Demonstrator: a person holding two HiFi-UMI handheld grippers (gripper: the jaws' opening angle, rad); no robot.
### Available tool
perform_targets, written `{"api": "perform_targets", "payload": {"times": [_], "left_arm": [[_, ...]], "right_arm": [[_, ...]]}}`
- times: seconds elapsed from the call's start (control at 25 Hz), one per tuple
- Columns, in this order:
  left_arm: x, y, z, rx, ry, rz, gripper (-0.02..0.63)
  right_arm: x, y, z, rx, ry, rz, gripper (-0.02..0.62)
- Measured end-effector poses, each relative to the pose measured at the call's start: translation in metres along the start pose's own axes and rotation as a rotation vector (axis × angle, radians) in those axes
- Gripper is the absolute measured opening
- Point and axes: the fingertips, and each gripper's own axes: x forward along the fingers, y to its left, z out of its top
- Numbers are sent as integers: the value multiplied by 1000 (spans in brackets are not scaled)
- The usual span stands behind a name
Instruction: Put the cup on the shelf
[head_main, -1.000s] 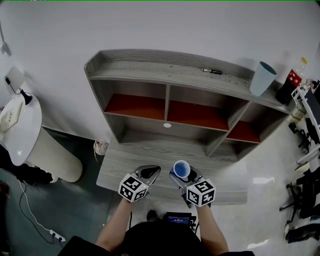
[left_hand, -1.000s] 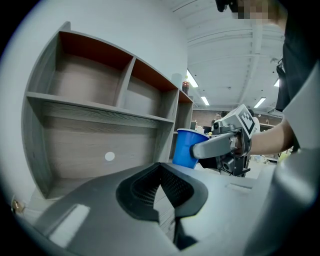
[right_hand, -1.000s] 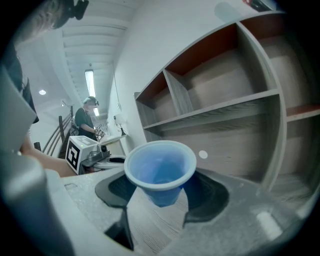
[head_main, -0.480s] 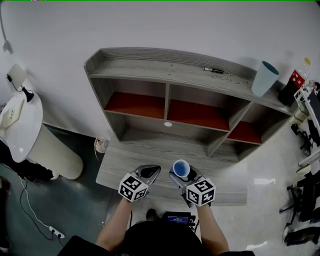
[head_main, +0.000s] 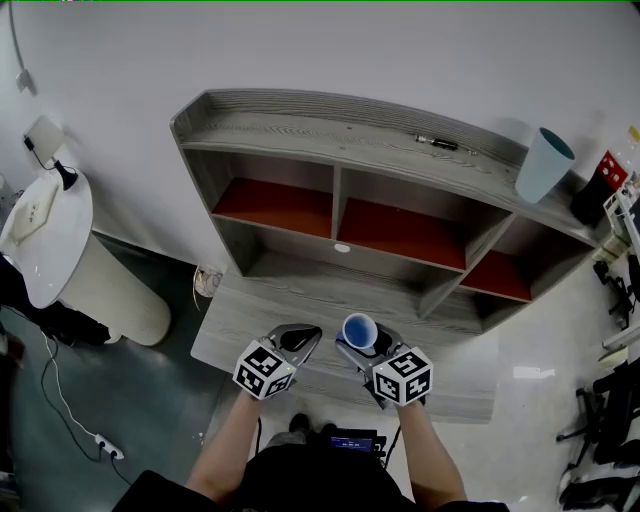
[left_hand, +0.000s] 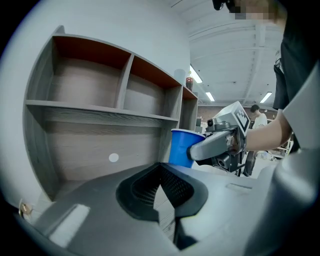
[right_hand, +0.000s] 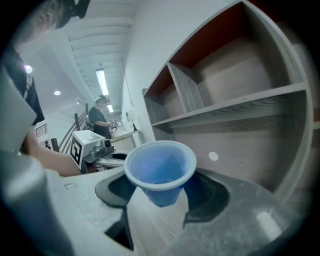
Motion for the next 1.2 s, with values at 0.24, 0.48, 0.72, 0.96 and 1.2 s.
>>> {"api": "perform_targets", "payload": {"times": [0.24, 0.48, 0.72, 0.96, 1.2], "left_arm": [[4, 25, 6, 1, -9, 70, 0], [4, 71, 1, -6, -21, 150, 0], [9, 123, -7, 12, -31, 193, 0], [16, 168, -20, -20, -53, 242, 0], [29, 197, -40, -36, -54, 261, 0]], "right_arm": [[31, -12, 14, -65, 18, 52, 285], [80, -25, 18, -92, 28, 52, 285], [138, -38, 14, -140, 50, 40, 285], [192, -53, 6, -153, 70, 28, 285], [235, -75, -10, -148, 104, 9, 285]]}}
